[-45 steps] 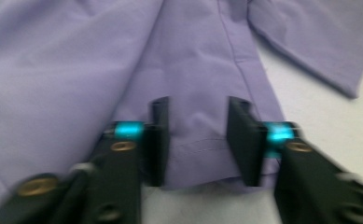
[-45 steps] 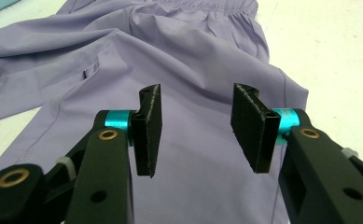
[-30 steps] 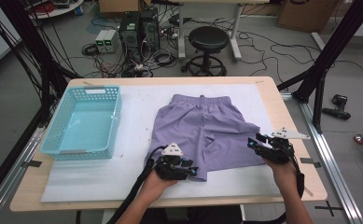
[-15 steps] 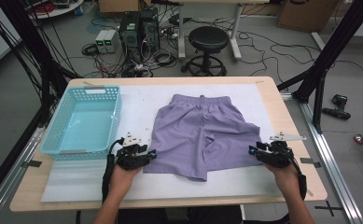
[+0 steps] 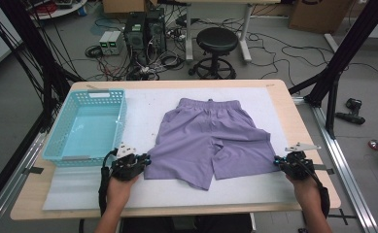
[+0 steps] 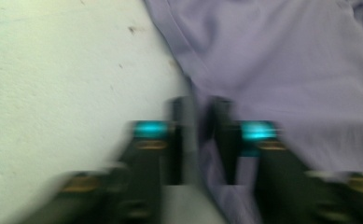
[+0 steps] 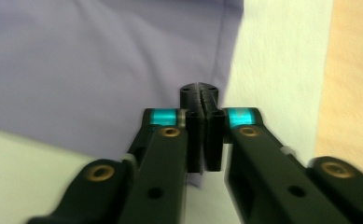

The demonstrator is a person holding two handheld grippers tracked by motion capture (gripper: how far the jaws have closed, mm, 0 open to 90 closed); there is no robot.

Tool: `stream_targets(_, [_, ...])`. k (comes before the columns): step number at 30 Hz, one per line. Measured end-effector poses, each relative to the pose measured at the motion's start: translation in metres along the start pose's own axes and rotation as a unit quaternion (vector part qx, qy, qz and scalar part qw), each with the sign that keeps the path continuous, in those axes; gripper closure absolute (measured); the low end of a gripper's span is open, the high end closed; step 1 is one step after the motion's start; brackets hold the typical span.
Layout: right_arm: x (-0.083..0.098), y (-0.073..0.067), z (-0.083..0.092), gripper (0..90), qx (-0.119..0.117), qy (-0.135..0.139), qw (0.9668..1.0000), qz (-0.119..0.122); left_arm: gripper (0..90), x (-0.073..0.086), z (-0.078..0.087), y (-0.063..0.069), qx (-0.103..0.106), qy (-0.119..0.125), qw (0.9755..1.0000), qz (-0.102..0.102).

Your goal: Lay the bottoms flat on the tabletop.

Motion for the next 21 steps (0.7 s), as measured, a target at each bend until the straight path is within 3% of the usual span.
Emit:
stream_targets(1, [-0.004,-0.002,0.002,77.0,-0.011,0.02,0.9997,-0.005,61.0,-0.003,0.0,0.0,0.006,0.011,0.9999,0.008])
stream_targets(2, [-0.009,-0.006,0.004,71.7,-0.025,0.043,0.9987,-0.013,61.0,-0.006,0.001,0.002,0.012,0.021,0.9997,0.006])
stream_targets(4, [-0.018,-0.012,0.006,61.1,-0.034,0.082,0.996,-0.012,55.3,-0.006,-0.001,0.003,0.015,0.009,0.9998,0.001])
stream_targets(5, [-0.021,-0.014,0.005,57.7,-0.035,0.087,0.9955,-0.012,54.6,-0.005,-0.002,0.003,0.016,0.002,0.9999,0.0])
stream_targets(8, [-0.019,-0.017,-0.004,53.4,-0.041,0.07,0.9967,-0.008,53.1,0.001,-0.002,0.005,0.021,-0.022,0.9995,-0.006])
stream_targets(10, [-0.012,-0.02,-0.012,52.8,-0.048,0.046,0.9978,0.002,54.1,0.007,-0.003,0.005,0.012,-0.042,0.9989,-0.015])
stream_targets(12, [-0.008,-0.017,-0.019,52.7,-0.05,0.03,0.9983,0.0,61.0,0.008,-0.003,0.004,0.003,-0.041,0.9991,-0.015])
stream_targets(14, [-0.006,-0.014,-0.02,63.0,-0.045,0.035,0.9984,-0.001,87.9,0.009,-0.004,0.005,0.009,-0.047,0.9986,-0.023])
stream_targets(15, [-0.005,-0.011,-0.02,72.5,-0.038,0.037,0.9986,0.003,88.7,0.008,-0.005,0.005,0.008,-0.048,0.9985,-0.027])
stream_targets(17, [-0.005,-0.005,-0.019,90.0,-0.03,0.036,0.9989,0.003,89.0,0.004,-0.007,0.001,-0.014,-0.042,0.9984,-0.036])
stream_targets(18, [-0.005,-0.003,-0.019,90.0,-0.035,0.034,0.9988,-0.003,89.0,0.002,-0.009,-0.004,-0.029,-0.037,0.9984,-0.031])
stream_targets(20, [-0.008,0.005,-0.02,90.0,0.0,0.039,0.9991,-0.017,88.4,-0.004,-0.01,-0.01,-0.04,-0.018,0.999,-0.007])
stream_targets(21, [-0.008,0.008,-0.02,90.0,0.009,0.042,0.9987,-0.028,83.5,-0.006,-0.009,-0.01,-0.036,-0.007,0.9993,0.002])
Point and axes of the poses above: each handheld gripper's, and its own axes: z roughly backward along the jaws, x roughly out of its underside, y roughly to its right, the point moved 7 cm from there along -z, roughly forward along the jaws, and after that the axes turned 5 degrees about -x, right-handed, at the moved point
